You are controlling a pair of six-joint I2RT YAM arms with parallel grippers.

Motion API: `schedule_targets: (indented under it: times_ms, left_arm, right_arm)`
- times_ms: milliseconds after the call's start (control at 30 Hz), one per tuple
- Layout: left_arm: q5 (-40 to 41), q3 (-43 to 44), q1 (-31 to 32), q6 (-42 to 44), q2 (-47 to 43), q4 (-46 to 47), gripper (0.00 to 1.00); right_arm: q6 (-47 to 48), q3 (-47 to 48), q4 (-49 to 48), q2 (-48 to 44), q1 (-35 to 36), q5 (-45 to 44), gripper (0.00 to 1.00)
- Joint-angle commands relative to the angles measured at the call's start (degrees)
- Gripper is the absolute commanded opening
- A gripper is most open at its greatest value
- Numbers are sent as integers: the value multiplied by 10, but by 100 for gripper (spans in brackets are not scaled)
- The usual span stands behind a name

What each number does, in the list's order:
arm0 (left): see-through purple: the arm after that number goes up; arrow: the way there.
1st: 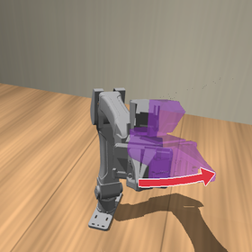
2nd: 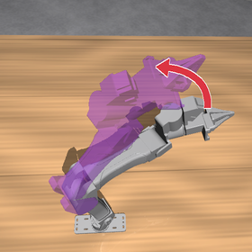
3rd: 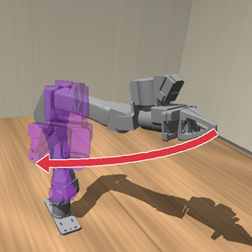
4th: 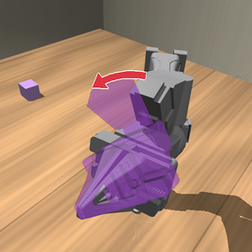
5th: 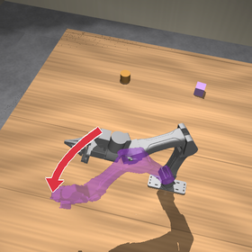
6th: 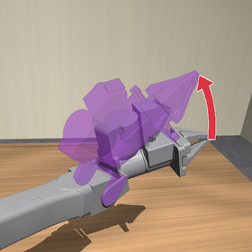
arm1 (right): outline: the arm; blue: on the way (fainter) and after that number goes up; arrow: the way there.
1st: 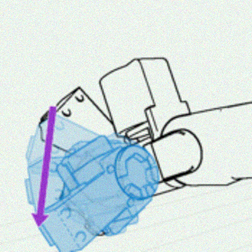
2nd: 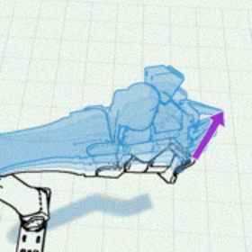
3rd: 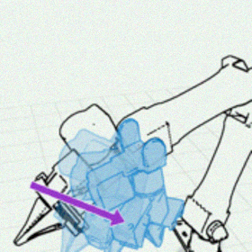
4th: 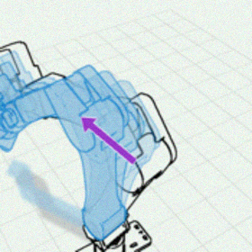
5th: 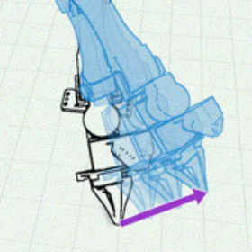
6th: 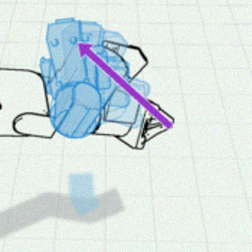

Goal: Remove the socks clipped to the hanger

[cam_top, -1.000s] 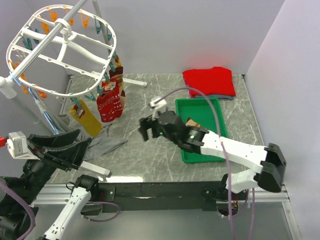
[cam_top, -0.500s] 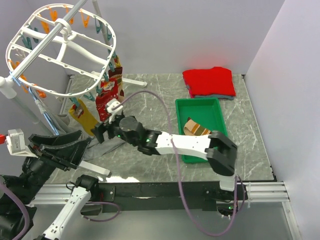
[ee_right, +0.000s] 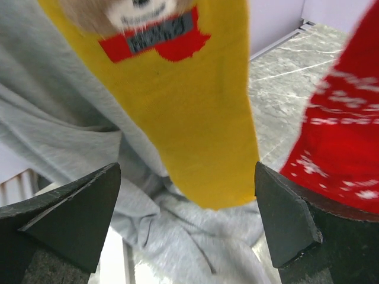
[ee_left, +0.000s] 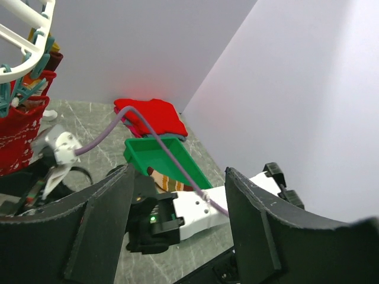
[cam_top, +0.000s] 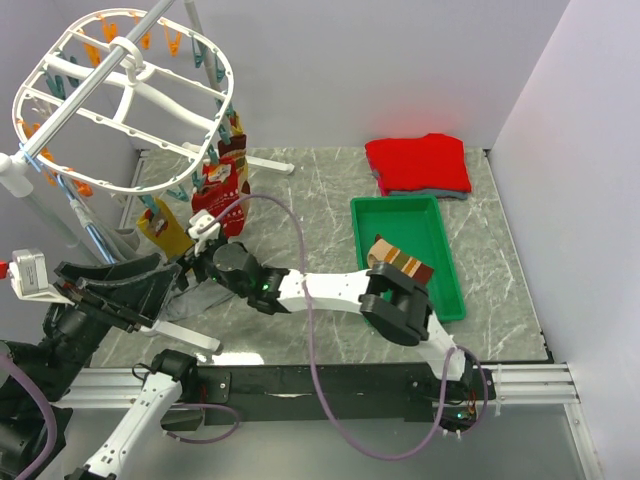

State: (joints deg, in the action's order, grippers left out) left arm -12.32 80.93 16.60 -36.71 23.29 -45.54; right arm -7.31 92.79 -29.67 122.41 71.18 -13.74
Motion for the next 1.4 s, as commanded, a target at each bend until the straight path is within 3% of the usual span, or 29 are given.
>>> schedule_targets:
  times_ms: [0,367,567,800,867,1067,1367]
  left_arm:
    - [-5,11,1,1,14,1,68]
    - [-22,27,1,21,15,1,66]
    - [-25,35,1,26,13,-7,66]
    - [-36,16,1,26,13,-1,66]
    - [-39,13,2,28,14,0,66]
    - [-18,5,2,26,29,-5,67]
    - [83,-1,2,23,102,-44,62]
  right_arm:
    - [26,62,-46,36,5,-38,98]
    - [63,152,-47,125,1,-85,84]
    - [57,168,-66,145,0,-87,65]
    - [57,70,-99,75,2,-78,7]
    - [60,38,-105,56,1,-69,0]
    - [42,-44,-42,-58,6,-24,0]
    - [17,-128,126,-219,6,16,0]
